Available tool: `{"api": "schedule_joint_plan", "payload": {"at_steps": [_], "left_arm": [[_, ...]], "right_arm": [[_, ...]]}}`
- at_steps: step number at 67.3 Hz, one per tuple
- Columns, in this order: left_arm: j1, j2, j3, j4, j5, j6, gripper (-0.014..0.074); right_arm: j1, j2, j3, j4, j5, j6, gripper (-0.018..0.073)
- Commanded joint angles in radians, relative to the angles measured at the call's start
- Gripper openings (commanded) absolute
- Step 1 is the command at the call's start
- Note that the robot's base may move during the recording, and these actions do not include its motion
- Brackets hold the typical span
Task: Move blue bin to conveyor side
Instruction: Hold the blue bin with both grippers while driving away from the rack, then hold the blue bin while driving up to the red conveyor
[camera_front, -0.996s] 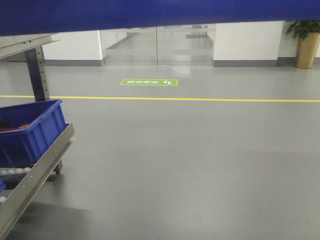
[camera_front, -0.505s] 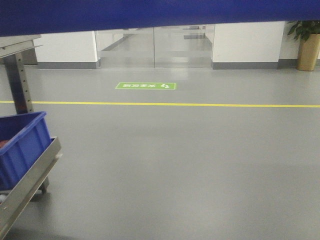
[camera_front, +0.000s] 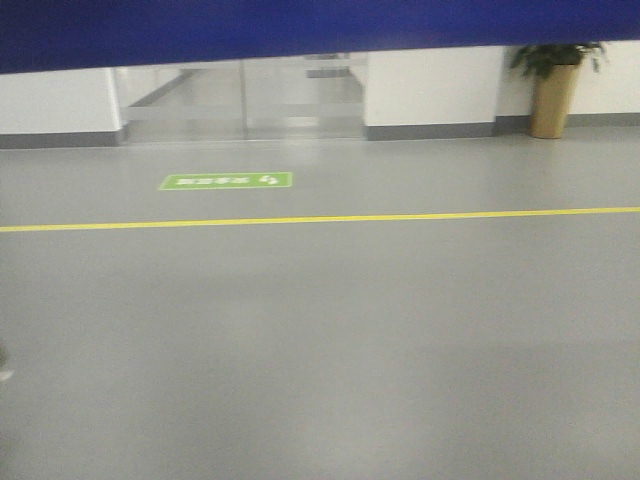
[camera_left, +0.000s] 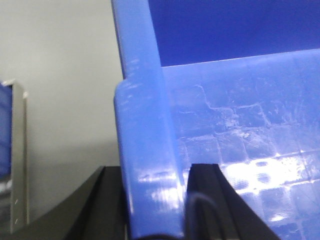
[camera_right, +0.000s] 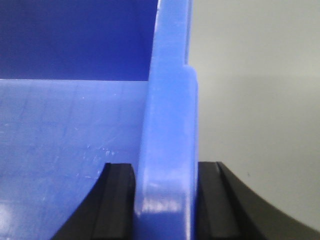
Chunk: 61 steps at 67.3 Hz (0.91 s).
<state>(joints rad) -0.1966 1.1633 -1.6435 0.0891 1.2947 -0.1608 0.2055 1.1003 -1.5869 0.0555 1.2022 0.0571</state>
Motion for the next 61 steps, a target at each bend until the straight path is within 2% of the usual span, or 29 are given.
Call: {"api": "schedule_joint_plan", "payload": {"at_steps": [1,32,61], "left_arm": [[-0.006,-0.020,-0.017,0.015,-0.074,0.018,-0.0008],[-0.006,-0.020,-0.017,0.015,-0.074,0.018,-0.0008],[-0.006,-0.020,-0.017,0.085,-0.074,0.018,-0.0008]], "right_arm": [[-0.002,-0.017,-0.015,-0.043,-0.119,-0.013,-0.0071],[-0.002,-0.017,-0.015,-0.043,-0.119,-0.013,-0.0071],[-0.002,-0.017,-0.015,-0.043,-0.121,-0.013,-0.0071]]}}
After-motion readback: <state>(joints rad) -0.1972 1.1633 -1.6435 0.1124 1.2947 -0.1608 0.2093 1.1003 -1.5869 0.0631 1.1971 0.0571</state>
